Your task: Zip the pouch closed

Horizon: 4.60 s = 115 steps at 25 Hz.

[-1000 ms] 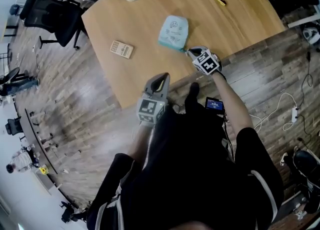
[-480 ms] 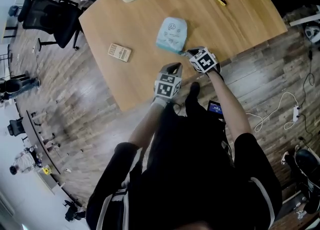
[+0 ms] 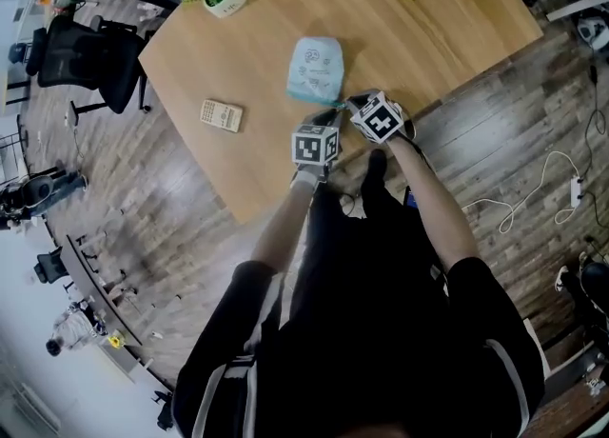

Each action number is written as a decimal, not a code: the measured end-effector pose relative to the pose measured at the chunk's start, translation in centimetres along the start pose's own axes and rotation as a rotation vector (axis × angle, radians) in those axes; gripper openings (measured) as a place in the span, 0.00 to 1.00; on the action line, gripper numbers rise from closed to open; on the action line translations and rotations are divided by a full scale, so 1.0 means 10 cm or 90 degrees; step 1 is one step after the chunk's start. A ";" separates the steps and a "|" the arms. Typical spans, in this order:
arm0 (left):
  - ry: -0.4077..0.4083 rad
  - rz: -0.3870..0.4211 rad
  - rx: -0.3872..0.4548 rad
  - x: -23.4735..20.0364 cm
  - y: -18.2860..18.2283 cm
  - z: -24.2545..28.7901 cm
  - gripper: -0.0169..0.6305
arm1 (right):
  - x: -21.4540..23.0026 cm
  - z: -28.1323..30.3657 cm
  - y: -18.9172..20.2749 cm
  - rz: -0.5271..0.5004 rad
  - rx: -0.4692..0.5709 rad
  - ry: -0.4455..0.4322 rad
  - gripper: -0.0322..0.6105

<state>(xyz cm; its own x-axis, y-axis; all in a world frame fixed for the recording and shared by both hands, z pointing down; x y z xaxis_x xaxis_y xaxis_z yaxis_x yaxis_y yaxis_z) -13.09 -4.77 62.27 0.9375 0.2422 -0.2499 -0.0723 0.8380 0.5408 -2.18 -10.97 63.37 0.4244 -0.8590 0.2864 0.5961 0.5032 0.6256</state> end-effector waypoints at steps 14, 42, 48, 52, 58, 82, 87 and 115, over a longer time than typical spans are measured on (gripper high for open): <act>-0.027 0.022 -0.030 0.04 0.01 0.17 0.08 | -0.05 -0.01 0.14 -0.005 -0.004 0.002 0.07; -0.046 0.059 -0.061 -0.06 -0.10 -0.01 0.03 | -0.07 -0.01 0.01 0.007 -0.015 -0.008 0.07; -0.053 0.042 -0.061 -0.18 -0.10 -0.05 0.03 | -0.03 0.00 0.01 0.013 -0.014 -0.010 0.07; -0.045 0.043 -0.067 -0.23 -0.12 -0.07 0.03 | -0.01 0.01 0.02 0.012 -0.012 -0.008 0.07; -0.050 0.042 -0.061 -0.31 -0.15 -0.09 0.04 | 0.03 0.02 0.02 0.005 -0.013 -0.003 0.07; -0.143 -0.010 -0.052 -1.20 -0.17 -0.45 0.04 | 0.14 0.08 0.03 0.015 -0.010 0.004 0.07; -0.132 -0.022 -0.049 -1.35 -0.14 -0.52 0.04 | 0.06 0.06 -0.05 0.006 -0.006 0.013 0.07; -0.175 -0.049 0.120 -1.51 0.03 -1.37 0.02 | 0.01 -0.34 -0.02 0.105 0.103 0.011 0.07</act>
<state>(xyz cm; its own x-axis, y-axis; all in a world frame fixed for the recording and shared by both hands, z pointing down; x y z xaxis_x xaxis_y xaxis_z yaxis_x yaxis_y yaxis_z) -31.96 -1.44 55.22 0.9962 0.0193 -0.0846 0.0430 0.7372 0.6744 0.01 -10.82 60.81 0.5200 -0.7636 0.3829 0.4011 0.6140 0.6798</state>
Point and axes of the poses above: the fingertips, and each gripper's own axes: z forward along the fingers, x to its right, y out of its underside, the point moved 9 cm from there along -z, backward along the fingers, and after that the axes turned 4 degrees about -y, right-handed, at the moved point
